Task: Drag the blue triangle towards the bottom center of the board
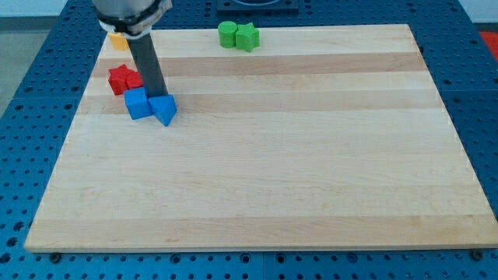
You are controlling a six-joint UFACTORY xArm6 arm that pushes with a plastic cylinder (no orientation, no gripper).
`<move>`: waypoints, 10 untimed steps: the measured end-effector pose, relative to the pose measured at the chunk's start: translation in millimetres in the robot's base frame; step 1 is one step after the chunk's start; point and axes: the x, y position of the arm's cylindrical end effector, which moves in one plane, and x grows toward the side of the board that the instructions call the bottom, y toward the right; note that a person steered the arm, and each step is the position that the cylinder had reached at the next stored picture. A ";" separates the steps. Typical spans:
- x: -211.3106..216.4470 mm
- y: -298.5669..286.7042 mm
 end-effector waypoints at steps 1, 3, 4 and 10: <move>36.1 19.9; 57.7 32.2; 59.3 11.4; 100.2 119.3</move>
